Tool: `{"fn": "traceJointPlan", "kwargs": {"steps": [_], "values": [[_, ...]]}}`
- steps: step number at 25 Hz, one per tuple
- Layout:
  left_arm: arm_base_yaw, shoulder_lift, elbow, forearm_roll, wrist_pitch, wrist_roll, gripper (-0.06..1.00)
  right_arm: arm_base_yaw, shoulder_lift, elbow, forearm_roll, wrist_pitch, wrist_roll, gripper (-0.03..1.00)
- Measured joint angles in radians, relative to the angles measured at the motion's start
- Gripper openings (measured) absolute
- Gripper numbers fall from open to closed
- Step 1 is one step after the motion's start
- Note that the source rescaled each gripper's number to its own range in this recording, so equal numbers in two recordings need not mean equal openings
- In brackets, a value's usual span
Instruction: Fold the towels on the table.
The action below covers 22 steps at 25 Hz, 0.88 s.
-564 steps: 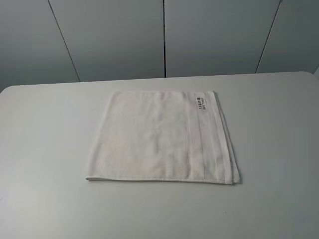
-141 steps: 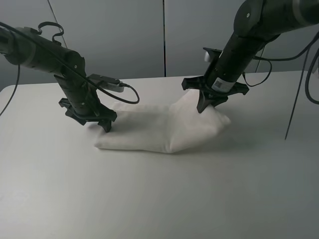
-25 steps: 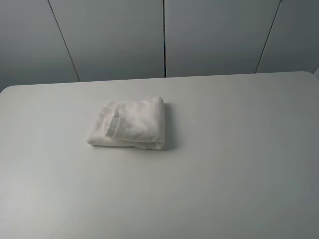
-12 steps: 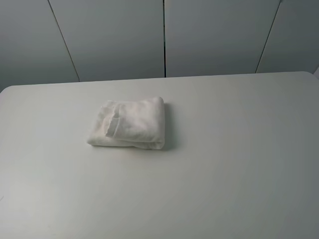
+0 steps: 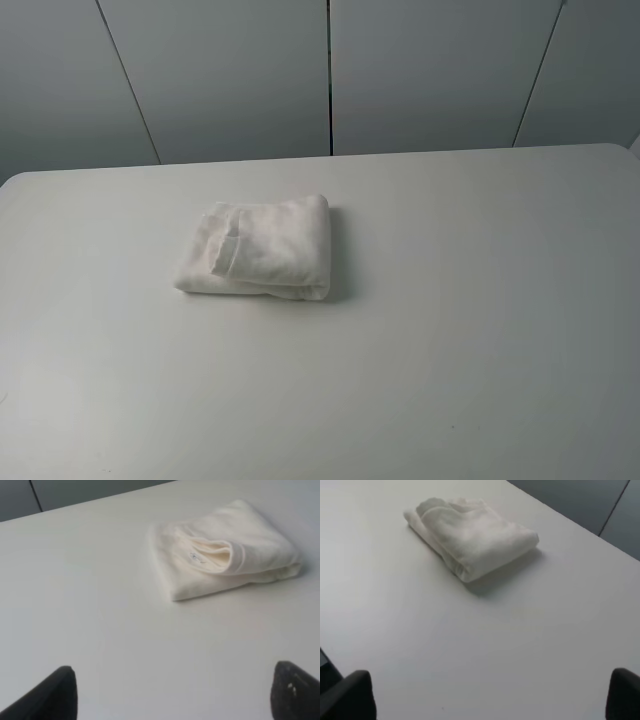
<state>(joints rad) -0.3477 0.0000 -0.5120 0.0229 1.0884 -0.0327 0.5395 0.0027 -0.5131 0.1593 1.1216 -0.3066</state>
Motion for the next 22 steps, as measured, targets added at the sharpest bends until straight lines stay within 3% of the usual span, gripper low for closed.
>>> {"fn": "traceJointPlan", "kwargs": {"steps": [5, 11, 15, 22], "values": [[0.051, 0.000, 0.000, -0.009, 0.000, 0.002, 0.99, -0.037, -0.003, 0.000, -0.042, -0.011, 0.073, 1.00], [0.222, 0.000, 0.000, -0.011, 0.000, 0.002, 0.99, -0.281, -0.003, 0.000, -0.044, -0.013, 0.090, 1.00], [0.330, 0.000, 0.000, -0.015, 0.000, 0.006, 0.99, -0.412, -0.003, 0.000, -0.056, -0.019, 0.206, 1.00], [0.358, 0.000, 0.000, -0.017, 0.000, 0.008, 0.99, -0.437, -0.003, 0.000, -0.062, -0.022, 0.242, 1.00]]}}
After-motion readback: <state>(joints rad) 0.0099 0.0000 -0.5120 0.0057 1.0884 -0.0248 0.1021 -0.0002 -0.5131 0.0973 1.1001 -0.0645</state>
